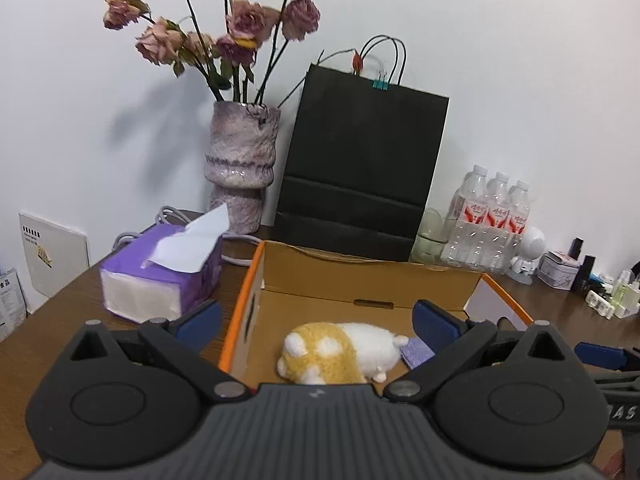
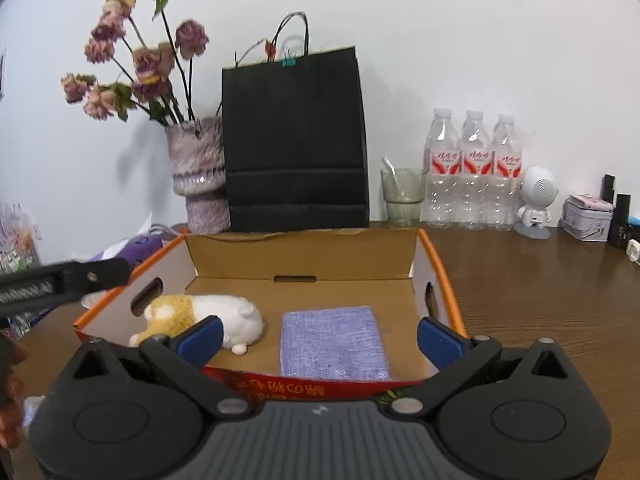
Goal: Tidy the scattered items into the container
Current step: 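Carry the plush toy and blue cloth into the cardboard box and release both, then grasp the sparkly plastic bag with the left gripper while the right grasps the clear container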
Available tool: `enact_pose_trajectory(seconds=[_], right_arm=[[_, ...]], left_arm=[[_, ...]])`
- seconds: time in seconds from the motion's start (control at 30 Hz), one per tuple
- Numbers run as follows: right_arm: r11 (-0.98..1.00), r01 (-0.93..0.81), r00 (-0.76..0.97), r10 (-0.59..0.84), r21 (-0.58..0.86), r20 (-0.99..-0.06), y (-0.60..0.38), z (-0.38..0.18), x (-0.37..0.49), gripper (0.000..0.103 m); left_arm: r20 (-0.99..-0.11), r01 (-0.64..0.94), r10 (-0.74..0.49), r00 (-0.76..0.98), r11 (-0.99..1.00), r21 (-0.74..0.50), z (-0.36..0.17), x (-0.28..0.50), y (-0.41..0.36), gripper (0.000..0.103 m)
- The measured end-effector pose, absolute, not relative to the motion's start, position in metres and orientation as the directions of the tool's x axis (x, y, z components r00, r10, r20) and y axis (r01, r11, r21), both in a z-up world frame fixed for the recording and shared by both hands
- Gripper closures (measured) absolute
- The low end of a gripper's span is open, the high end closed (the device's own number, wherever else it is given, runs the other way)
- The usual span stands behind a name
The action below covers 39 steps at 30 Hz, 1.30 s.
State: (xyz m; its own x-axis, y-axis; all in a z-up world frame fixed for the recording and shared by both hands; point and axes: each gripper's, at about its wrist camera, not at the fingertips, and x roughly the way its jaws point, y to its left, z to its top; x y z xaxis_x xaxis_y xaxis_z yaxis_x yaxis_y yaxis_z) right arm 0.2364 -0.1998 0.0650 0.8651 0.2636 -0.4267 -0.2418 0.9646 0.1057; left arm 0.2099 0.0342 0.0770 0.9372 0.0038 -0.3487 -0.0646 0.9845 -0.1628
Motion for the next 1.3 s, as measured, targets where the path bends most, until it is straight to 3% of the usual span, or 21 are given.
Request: enact_pose_trajectory(seconds=[0.2,0.43,1.07,1.1,1.13,1.2,1.3], right_arm=[[0.968,-0.238,0.866,0.248,0.079,-0.433,-0.219,0.059,0.199,0.000],[0.959,-0.278,0.818,0.269,0.061,-0.509,-0.228,0.033,0.164,0.000],[0.918,-0.392,0.769,0.289,-0.064,-0.570,-0.208,0.007,0.182,0.000],[0.914,-0.399,0.762,0.290,-0.068,-0.579,-0.206,0.005,0.184,0.000],[0.912,-0.405,0.759,0.292,-0.070,-0.582,-0.205,0.004,0.184,0.003],[0.910,-0.410,0.763,0.303,-0.066,-0.571,-0.204,0.006,0.180,0.012],[0.913,-0.406,0.775,0.316,-0.048,-0.548,-0.209,0.012,0.171,0.017]], left_arm=[[-0.373,-0.067,0.032,0.927,0.994,-0.081,0.066,0.171,0.052,0.000],[-0.456,-0.060,0.031,0.890,0.997,-0.050,0.034,0.138,0.070,0.000],[-0.552,-0.046,-0.005,0.834,0.996,-0.079,0.006,0.154,0.069,0.001],[-0.553,-0.041,-0.012,0.833,0.996,-0.083,0.005,0.153,0.069,0.017],[-0.545,-0.031,-0.024,0.838,0.995,-0.091,0.005,0.151,0.070,0.044],[-0.535,-0.018,-0.047,0.844,0.993,-0.116,0.007,0.147,0.072,0.058],[-0.510,-0.025,-0.032,0.860,0.994,-0.105,0.011,0.139,0.072,0.062]])
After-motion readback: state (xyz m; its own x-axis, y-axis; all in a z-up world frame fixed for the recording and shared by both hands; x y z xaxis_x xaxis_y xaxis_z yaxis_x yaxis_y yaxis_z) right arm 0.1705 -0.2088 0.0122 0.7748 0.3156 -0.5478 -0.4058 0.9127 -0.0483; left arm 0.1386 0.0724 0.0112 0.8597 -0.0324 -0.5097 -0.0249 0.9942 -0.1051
